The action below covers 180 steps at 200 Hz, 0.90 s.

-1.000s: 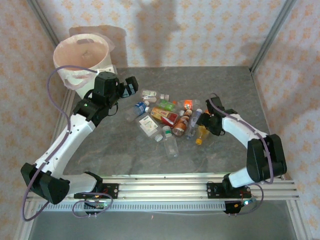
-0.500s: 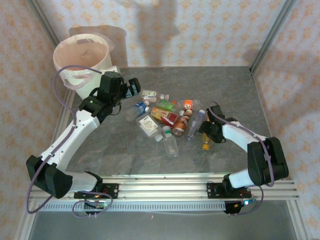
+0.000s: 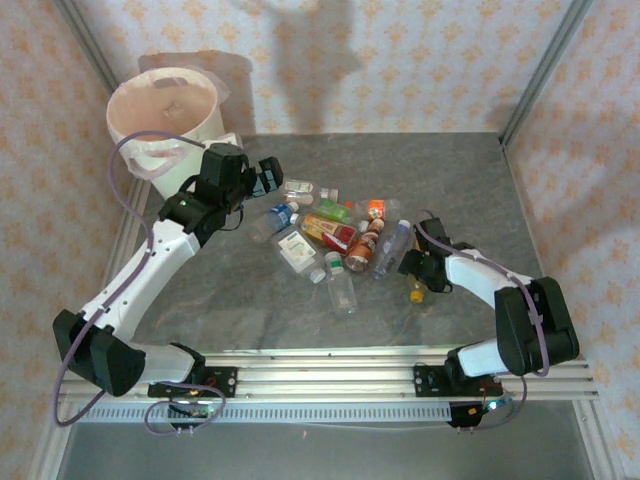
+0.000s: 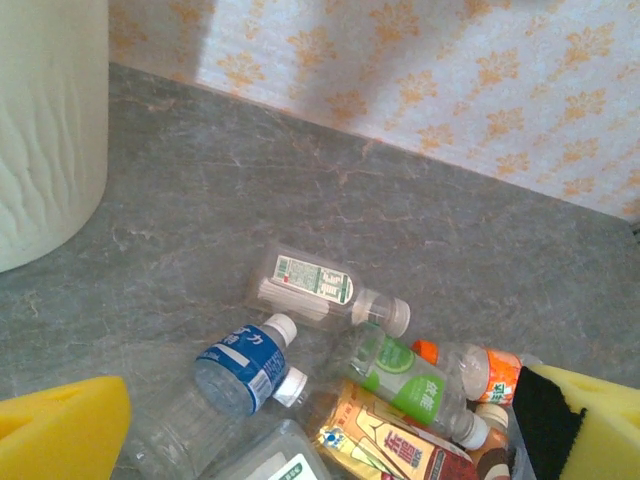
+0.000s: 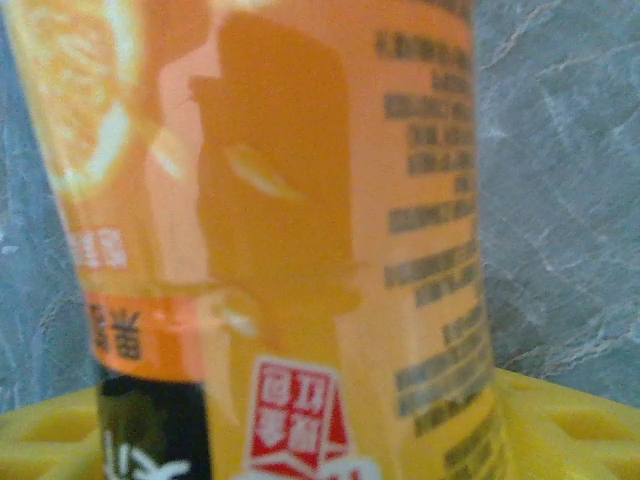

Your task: Put the plastic bottles in the bin

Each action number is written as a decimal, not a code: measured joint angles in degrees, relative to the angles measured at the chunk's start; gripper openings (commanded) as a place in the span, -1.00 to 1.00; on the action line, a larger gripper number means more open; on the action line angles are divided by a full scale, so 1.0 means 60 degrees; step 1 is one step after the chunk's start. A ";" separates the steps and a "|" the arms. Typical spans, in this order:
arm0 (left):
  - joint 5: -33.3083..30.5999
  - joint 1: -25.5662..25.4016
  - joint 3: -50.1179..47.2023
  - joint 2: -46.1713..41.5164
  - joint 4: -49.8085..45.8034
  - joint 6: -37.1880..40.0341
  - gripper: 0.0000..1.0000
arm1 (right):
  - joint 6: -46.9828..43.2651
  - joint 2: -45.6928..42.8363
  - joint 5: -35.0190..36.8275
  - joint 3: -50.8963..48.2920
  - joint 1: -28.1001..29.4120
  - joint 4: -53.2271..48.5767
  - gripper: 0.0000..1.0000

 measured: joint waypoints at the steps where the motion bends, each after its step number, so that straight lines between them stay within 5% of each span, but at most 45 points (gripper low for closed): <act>1: 0.0029 0.0000 0.0000 0.0004 0.0000 -0.0011 1.00 | -0.0015 -0.0007 0.0000 0.0000 0.0000 -0.0004 0.32; 92: 0.2280 0.0000 -0.0007 0.0248 0.0696 0.0066 1.00 | -0.1490 -0.3508 -0.0146 0.0189 0.0324 0.0066 0.02; 135: 0.4615 -0.0022 -0.0011 0.0433 0.1818 0.0149 1.00 | -0.2022 -0.3701 -0.1701 0.0616 0.0827 0.0856 -0.01; 180: 0.5945 -0.0441 -0.0004 0.0750 0.2186 0.0506 1.00 | -0.2047 -0.3286 -0.3483 0.1220 0.1468 0.2113 -0.01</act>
